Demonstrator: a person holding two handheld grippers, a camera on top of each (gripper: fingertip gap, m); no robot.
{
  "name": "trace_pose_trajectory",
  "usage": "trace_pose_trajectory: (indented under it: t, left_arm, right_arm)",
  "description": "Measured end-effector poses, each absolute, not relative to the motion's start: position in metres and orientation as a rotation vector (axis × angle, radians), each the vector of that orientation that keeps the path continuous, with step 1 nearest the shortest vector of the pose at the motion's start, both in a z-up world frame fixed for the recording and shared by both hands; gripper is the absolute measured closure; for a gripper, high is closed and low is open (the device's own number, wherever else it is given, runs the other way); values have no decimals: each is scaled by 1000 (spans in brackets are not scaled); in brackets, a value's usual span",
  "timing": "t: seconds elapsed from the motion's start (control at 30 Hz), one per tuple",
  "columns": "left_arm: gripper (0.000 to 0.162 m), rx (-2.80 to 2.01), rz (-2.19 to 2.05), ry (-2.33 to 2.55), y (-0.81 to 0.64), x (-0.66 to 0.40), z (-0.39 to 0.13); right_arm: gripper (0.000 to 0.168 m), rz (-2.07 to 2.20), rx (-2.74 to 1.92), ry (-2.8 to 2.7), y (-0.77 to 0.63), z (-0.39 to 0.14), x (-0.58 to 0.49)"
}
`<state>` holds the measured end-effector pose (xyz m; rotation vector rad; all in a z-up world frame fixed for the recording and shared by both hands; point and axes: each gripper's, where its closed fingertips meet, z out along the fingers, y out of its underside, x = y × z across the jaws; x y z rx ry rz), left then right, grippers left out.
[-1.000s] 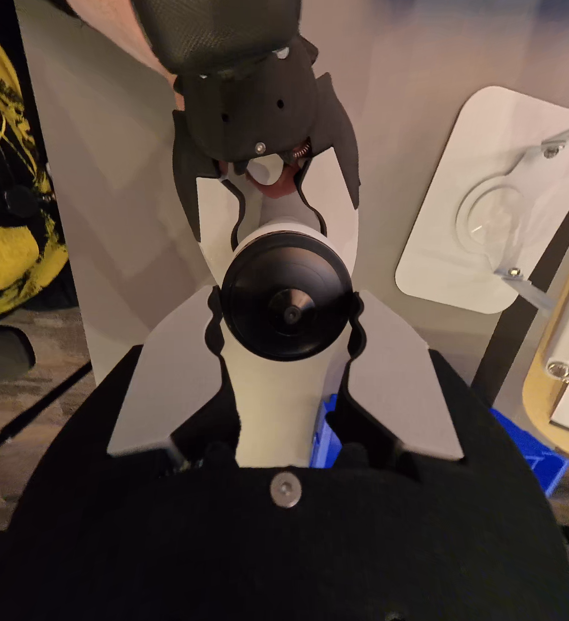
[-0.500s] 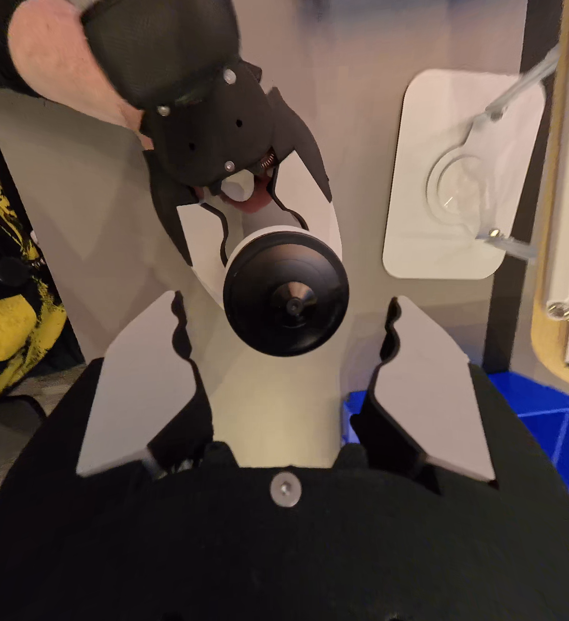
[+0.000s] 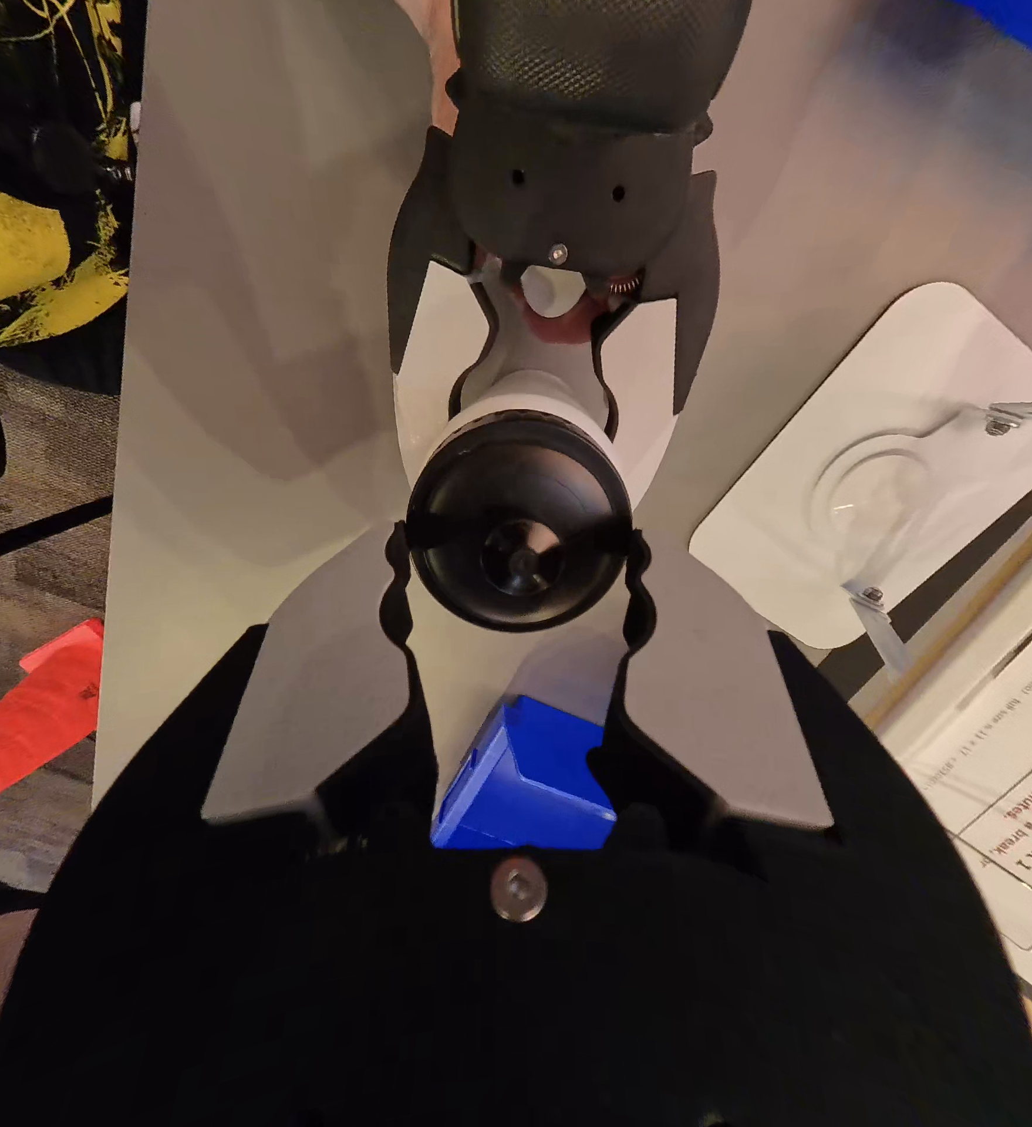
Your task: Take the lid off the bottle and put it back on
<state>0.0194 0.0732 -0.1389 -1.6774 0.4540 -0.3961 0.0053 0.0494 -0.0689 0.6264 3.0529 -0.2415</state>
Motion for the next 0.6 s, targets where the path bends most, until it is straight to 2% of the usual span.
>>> trace_pose_trajectory:
  t: [0.13,0.43,0.6]
  left_arm:
    - [75,-1678,-394,452,73,19,-139]
    - [75,-1686,-388,434,74,17,-139]
    - [75,-1686,-383,439,74,16,-139]
  right_arm:
    - [100,-267,771,3023,49,-69,5]
    - [100,-353,1566,2856,49,-70,3]
    - [99,-394,1675,2822,48,-70,3]
